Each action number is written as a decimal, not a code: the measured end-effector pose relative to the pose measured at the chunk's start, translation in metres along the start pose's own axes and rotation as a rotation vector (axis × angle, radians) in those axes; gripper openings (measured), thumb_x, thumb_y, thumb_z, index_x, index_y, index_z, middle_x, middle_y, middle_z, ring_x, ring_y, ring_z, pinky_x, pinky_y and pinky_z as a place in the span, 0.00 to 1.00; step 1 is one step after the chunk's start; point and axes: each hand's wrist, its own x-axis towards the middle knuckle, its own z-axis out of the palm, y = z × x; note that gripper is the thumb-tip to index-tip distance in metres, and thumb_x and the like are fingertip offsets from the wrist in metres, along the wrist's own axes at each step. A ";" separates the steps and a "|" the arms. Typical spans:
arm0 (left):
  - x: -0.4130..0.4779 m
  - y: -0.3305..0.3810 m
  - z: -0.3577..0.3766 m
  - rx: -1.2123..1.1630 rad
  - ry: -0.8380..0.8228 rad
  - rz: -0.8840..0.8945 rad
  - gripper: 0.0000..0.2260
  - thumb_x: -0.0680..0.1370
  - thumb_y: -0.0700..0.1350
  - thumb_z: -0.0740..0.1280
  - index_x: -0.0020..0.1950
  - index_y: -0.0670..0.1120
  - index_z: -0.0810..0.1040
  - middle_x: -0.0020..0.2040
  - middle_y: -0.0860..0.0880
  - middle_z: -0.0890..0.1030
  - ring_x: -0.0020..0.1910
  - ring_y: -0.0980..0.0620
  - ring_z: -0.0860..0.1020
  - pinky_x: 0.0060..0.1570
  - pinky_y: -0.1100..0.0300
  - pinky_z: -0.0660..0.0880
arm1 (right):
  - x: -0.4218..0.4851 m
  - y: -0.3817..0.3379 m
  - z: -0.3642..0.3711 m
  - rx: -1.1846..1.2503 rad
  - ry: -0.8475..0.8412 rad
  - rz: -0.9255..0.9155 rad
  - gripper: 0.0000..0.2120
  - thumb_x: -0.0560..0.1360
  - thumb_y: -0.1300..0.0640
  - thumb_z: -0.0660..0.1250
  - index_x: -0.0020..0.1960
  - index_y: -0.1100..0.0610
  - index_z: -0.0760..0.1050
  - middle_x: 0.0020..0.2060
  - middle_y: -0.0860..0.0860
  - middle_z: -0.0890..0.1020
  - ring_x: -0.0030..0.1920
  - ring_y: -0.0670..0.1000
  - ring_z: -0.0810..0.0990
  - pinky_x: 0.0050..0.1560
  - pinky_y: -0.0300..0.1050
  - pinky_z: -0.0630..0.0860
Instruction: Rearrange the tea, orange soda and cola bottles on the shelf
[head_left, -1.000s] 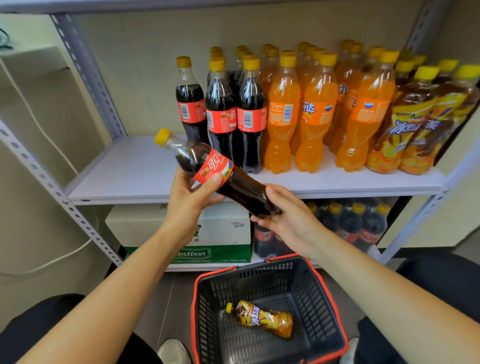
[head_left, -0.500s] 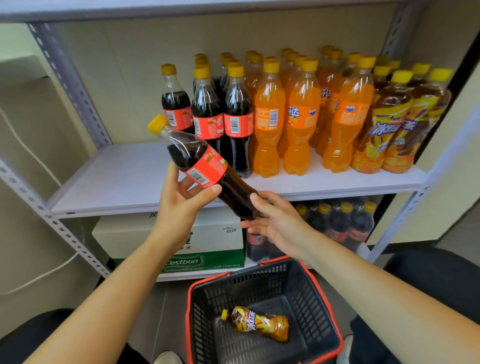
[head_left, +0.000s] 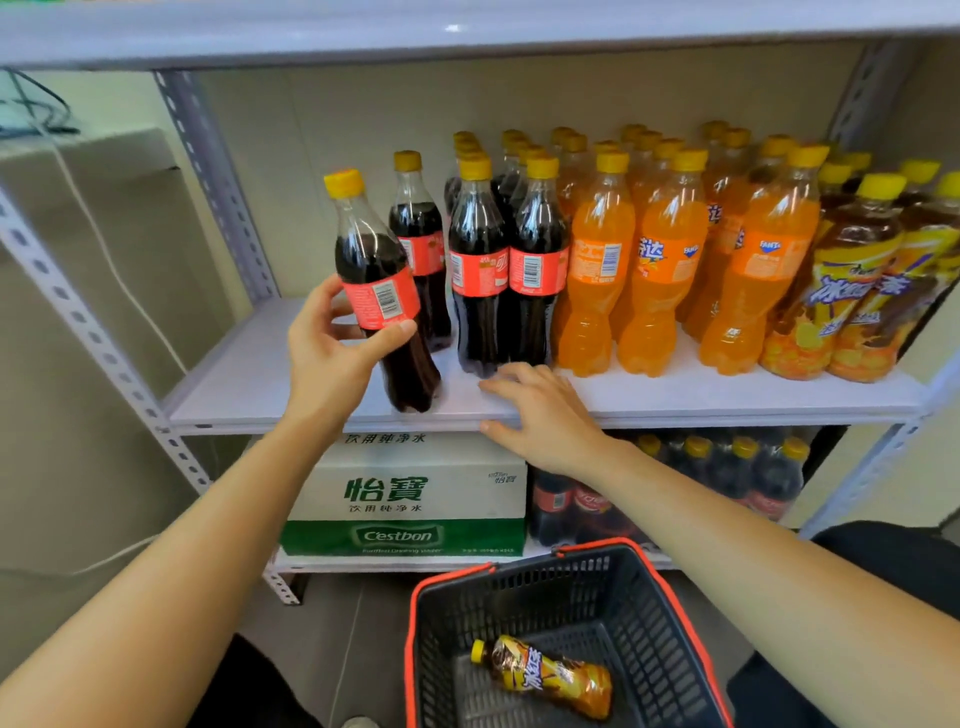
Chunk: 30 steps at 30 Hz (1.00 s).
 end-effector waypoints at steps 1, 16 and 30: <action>0.004 -0.004 -0.001 0.031 0.002 0.004 0.26 0.69 0.47 0.81 0.65 0.50 0.78 0.55 0.52 0.85 0.54 0.53 0.82 0.52 0.62 0.77 | 0.004 0.001 0.003 -0.065 -0.014 -0.005 0.28 0.80 0.41 0.66 0.77 0.49 0.68 0.73 0.52 0.70 0.69 0.55 0.67 0.69 0.53 0.64; 0.056 -0.029 0.035 0.122 -0.060 -0.035 0.32 0.69 0.51 0.82 0.70 0.52 0.74 0.57 0.53 0.83 0.51 0.66 0.81 0.55 0.56 0.80 | 0.012 0.009 0.018 -0.247 -0.021 -0.047 0.30 0.80 0.38 0.62 0.79 0.44 0.62 0.73 0.50 0.68 0.67 0.55 0.63 0.67 0.54 0.61; 0.023 0.044 -0.006 0.263 -0.149 -0.097 0.17 0.75 0.46 0.77 0.62 0.52 0.79 0.55 0.54 0.82 0.52 0.55 0.82 0.57 0.52 0.81 | -0.020 0.004 -0.060 0.323 -0.091 0.090 0.30 0.78 0.52 0.73 0.77 0.55 0.68 0.73 0.53 0.75 0.70 0.51 0.73 0.69 0.44 0.69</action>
